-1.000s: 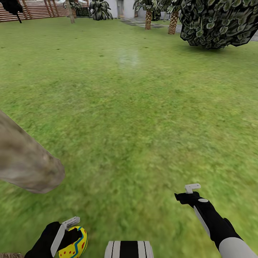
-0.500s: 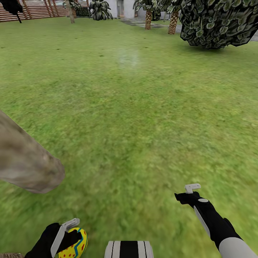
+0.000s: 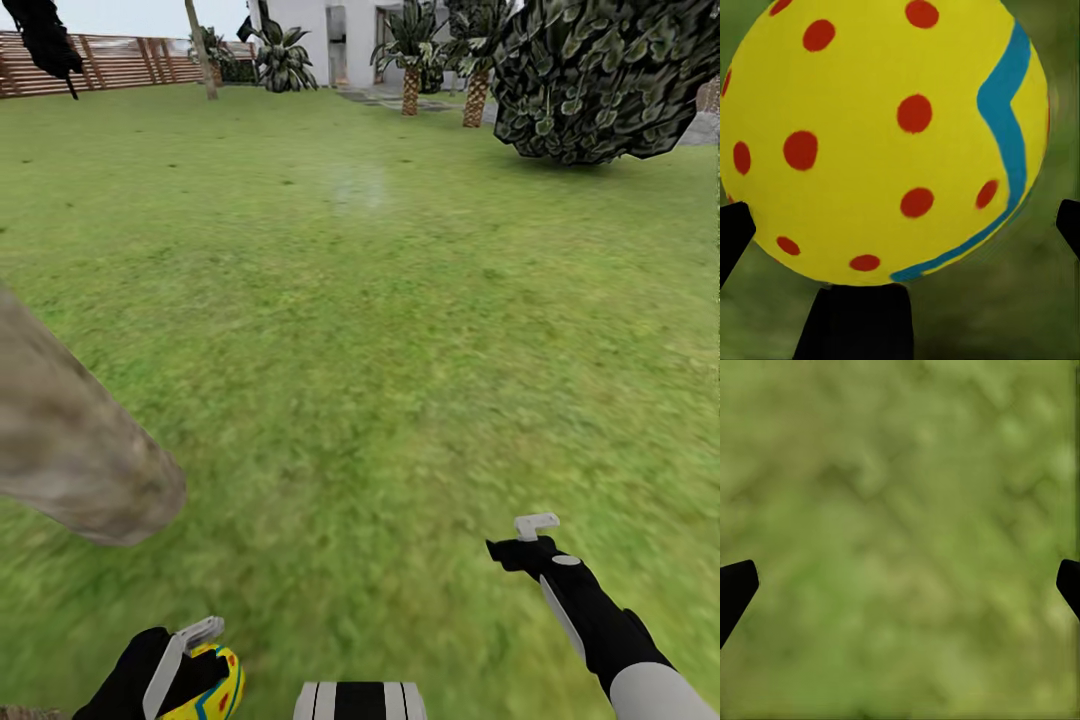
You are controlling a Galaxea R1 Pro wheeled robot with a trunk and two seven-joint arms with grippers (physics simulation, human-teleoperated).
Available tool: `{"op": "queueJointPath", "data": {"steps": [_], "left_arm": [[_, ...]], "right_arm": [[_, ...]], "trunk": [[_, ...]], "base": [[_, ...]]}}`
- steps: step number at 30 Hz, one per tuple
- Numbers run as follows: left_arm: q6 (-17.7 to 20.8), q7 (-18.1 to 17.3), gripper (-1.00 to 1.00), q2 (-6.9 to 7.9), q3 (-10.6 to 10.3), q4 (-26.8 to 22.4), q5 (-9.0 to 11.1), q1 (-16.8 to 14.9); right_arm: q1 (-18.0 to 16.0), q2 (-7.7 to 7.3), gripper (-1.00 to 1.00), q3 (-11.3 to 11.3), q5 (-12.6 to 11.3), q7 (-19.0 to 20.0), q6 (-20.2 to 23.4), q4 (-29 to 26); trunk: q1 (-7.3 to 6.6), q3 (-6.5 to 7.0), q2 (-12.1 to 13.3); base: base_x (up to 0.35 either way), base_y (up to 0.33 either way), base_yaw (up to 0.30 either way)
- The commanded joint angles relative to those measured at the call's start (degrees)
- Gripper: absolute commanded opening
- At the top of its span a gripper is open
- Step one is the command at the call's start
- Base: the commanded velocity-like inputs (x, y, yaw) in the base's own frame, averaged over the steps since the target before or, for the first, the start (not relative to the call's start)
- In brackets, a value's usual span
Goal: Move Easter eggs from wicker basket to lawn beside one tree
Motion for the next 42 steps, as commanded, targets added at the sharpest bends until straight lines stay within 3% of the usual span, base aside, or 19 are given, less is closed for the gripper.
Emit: {"op": "queueJointPath", "data": {"steps": [1, 23, 35, 42], "left_arm": [[0.25, 0.48, 1.00, -0.01, 0.04, -0.07, 0.61, -0.01], [0.25, 0.48, 1.00, -0.10, -0.01, -0.07, 0.61, -0.01], [0.25, 0.56, 1.00, -0.19, 0.01, -0.07, 0.61, -0.01], [0.25, 0.64, 1.00, -0.35, -0.17, -0.07, 0.60, -0.01]], "right_arm": [[-0.02, -0.05, 1.00, 0.13, 0.17, 0.14, 0.19, 0.36], [-0.02, 0.30, 1.00, 0.19, 0.19, 0.27, 0.00, 1.04], [-0.02, 0.31, 1.00, 0.22, 0.17, 0.23, 0.16, 1.04], [0.00, 0.28, 1.00, 0.19, 0.17, 0.22, 0.25, 1.04]], "trunk": [[-0.03, 0.19, 0.00], [-0.60, 5.08, 0.29], [-0.91, 8.08, 0.45], [-1.09, 9.67, 0.55]], "base": [[-0.003, 0.000, 0.000], [-0.083, 0.000, 0.001], [-0.006, -0.001, 0.241], [-0.234, -0.131, 0.055]]}}
